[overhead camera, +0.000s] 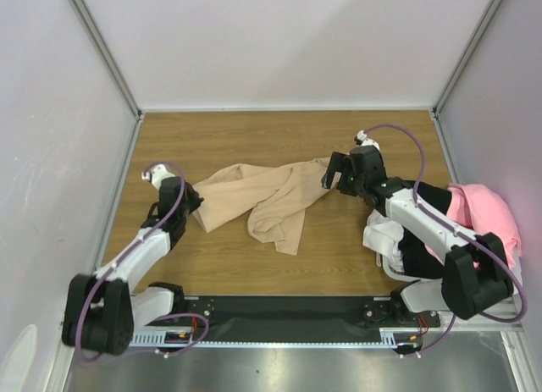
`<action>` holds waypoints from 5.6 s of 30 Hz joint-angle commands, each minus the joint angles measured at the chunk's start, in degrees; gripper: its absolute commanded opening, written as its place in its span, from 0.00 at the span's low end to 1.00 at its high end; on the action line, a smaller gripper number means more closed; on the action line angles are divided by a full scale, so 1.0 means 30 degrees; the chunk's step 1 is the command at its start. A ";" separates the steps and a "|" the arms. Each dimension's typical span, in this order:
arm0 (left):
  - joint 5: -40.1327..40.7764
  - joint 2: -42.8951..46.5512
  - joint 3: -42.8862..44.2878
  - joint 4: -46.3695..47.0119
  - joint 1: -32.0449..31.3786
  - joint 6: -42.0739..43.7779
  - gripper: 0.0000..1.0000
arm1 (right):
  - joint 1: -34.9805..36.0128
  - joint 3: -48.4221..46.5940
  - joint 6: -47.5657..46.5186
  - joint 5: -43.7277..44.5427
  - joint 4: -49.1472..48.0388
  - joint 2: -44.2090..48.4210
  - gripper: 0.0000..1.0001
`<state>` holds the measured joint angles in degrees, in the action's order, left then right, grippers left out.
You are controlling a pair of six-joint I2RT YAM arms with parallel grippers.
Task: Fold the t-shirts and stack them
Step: Flatten the tshirt out
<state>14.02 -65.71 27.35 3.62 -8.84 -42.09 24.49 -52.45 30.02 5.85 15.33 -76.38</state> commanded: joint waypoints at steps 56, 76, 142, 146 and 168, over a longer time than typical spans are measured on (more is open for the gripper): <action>0.3821 0.6610 0.2747 0.1400 0.0135 0.5823 0.00 | -0.1835 -1.0613 -0.6373 -0.2594 -0.5198 -0.9055 0.00; 0.2943 1.2907 0.6963 -0.3360 0.0135 0.6236 0.00 | -0.0726 -0.8359 -0.7369 -0.1981 -0.1189 0.1841 0.00; 0.5494 -1.2098 1.3290 0.4566 0.2742 0.5735 0.00 | -0.1982 -1.9839 -1.4692 -0.4204 -0.3821 -1.6900 0.00; 0.5551 -1.4532 1.6243 0.3428 0.2742 0.6351 0.02 | -0.2011 -2.1332 -1.5804 -0.4146 -0.4347 -1.8686 0.00; 0.0600 -1.0797 1.8165 -0.4019 0.1133 0.5447 1.00 | -0.2656 -2.0678 -0.6321 -0.3823 0.2917 -1.2957 1.00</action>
<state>18.28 -106.48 87.48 -5.91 -2.15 -23.86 17.34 -123.61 0.80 -4.60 20.69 -124.88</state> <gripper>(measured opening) 0.996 0.995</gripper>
